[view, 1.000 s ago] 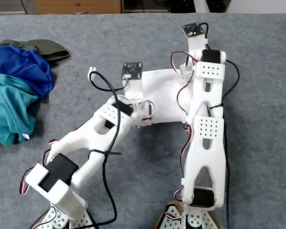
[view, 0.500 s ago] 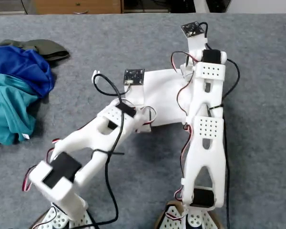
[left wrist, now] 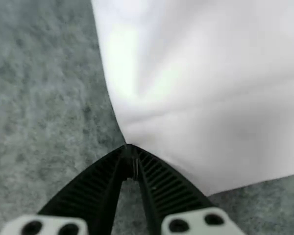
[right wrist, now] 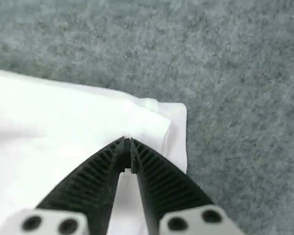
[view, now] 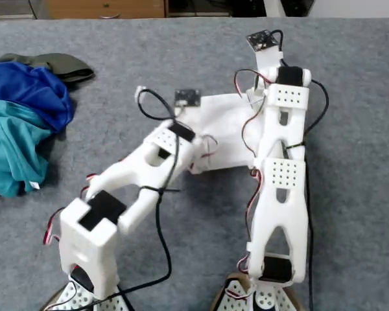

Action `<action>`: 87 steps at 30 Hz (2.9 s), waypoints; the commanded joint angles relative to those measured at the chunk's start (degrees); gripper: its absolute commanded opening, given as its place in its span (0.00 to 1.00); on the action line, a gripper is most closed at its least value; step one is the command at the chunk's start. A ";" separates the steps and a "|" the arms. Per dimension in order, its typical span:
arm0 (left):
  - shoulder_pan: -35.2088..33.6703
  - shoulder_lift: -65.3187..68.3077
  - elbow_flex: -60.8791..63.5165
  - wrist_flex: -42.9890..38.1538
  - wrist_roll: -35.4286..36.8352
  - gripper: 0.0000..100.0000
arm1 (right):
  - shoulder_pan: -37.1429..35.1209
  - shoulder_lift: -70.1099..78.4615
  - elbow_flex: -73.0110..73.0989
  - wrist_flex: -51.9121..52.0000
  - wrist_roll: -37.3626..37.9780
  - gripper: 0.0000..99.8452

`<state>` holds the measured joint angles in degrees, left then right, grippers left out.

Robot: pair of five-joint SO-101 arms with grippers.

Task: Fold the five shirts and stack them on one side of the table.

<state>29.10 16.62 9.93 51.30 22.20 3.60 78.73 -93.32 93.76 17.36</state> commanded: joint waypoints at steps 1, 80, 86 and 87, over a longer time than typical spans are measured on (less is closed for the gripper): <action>-2.20 -11.21 -3.96 -0.97 0.62 0.02 | -0.48 -6.64 -2.15 0.88 -0.35 0.00; -13.54 49.01 -86.86 22.24 -7.65 0.02 | 9.19 -71.69 119.69 -48.35 -5.54 0.00; -13.45 49.01 -96.53 30.59 -7.65 0.02 | 9.36 -70.29 118.46 -47.47 -5.54 0.00; -13.45 48.92 -99.25 32.62 -7.65 0.02 | 9.36 -70.29 118.46 -47.47 -5.54 0.00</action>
<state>14.95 66.73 -80.70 79.25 14.11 11.78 8.40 27.56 45.85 12.00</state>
